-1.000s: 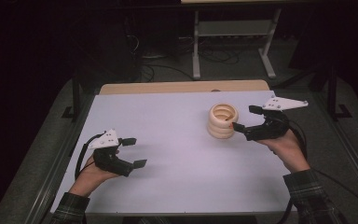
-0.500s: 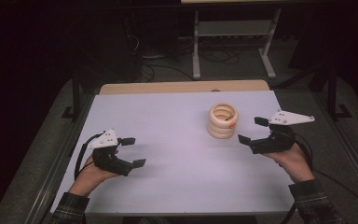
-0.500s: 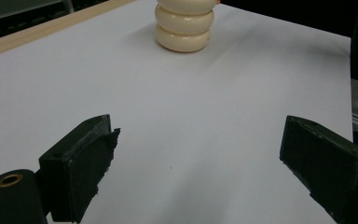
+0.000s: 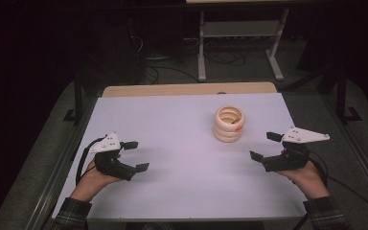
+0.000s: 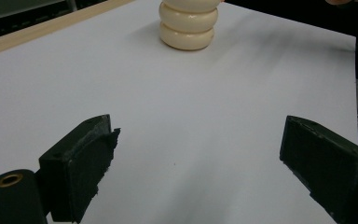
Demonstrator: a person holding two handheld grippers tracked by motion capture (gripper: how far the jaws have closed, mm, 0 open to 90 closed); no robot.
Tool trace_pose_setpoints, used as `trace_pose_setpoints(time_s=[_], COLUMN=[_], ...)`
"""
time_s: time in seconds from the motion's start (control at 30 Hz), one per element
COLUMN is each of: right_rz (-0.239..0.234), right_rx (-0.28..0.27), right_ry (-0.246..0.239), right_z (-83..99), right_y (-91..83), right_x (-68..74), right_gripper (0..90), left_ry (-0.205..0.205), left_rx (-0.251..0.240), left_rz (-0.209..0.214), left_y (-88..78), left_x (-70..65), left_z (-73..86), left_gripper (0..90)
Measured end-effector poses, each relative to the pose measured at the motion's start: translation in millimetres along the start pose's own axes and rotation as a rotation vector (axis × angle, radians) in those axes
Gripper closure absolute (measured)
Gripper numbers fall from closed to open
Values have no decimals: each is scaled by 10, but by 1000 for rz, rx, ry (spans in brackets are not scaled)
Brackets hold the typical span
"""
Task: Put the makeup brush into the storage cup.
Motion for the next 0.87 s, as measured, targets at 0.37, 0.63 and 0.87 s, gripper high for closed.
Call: trace_pose_setpoints(time_s=[0.37,0.63,0.87], right_rz=[-3,-16,-18], right_rx=[6,30,34], right_ry=[-5,-19,-25], right_z=[147,206,217], right_y=[-60,-43,-26], right_x=[44,84,96], right_gripper=[53,54,53], left_ry=[-2,-7,-12], left_rx=[-6,-15,-16], left_rz=[-8,-14,-18], left_y=[-39,-67,-88], left_x=[-18,-20,-14], left_z=[63,110,137], left_gripper=[91,91,91])
Point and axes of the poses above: each handheld gripper's, and its own axes: y roughly forward along the jaws, z roughly out of its underside, x roughly to its left, the point moved 3 cm from there along y, roughly forward along the jaws, and after that the axes turned 2 degrees about -x, right-handed, at the moved point
